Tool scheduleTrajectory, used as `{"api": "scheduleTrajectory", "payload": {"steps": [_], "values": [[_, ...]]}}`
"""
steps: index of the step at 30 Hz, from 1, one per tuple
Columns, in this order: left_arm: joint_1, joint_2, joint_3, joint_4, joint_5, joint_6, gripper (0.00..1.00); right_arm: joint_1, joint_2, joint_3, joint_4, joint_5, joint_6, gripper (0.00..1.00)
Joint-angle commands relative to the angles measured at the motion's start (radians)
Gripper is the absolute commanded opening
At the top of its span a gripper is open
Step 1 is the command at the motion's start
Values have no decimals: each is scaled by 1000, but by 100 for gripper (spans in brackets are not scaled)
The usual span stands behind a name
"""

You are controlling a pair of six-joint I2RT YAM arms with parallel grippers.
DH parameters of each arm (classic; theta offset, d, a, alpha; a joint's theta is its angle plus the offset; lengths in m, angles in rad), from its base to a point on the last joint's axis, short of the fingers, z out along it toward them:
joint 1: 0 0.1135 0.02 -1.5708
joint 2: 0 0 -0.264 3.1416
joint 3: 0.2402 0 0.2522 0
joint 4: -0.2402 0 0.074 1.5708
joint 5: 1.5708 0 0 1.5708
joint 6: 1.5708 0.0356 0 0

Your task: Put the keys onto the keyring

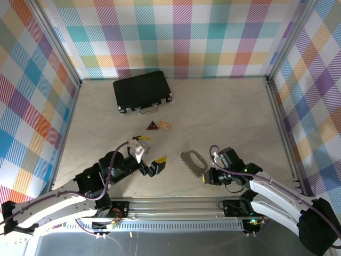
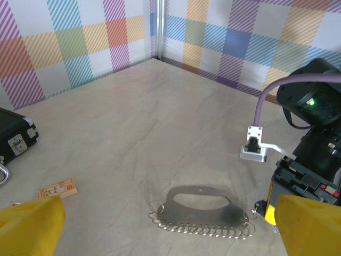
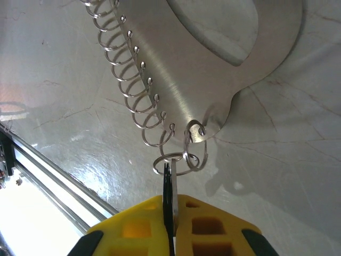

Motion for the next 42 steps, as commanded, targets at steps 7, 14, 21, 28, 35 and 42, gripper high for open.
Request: {"api": "scheduleTrajectory", "payload": {"steps": [7,14,21,28,35,42], "values": [[-2,-4,-17,45,-20,9,100,13,-52,-7,-26,19,13,23],[-2,15,-5,48,-6,-10,100,13,-122,9,-71,59,22,31],[-2,54,30,-14,-116,-49,100,15,-237,66,-161,132,12,51],[0,78,32,-97,-428,-135,100,15,-248,114,-124,239,-47,62],[16,124,18,-140,-607,-219,100,15,-200,173,-67,381,-142,74],[53,130,-65,-31,-658,-155,100,9,-140,246,-68,524,-265,86]]}}
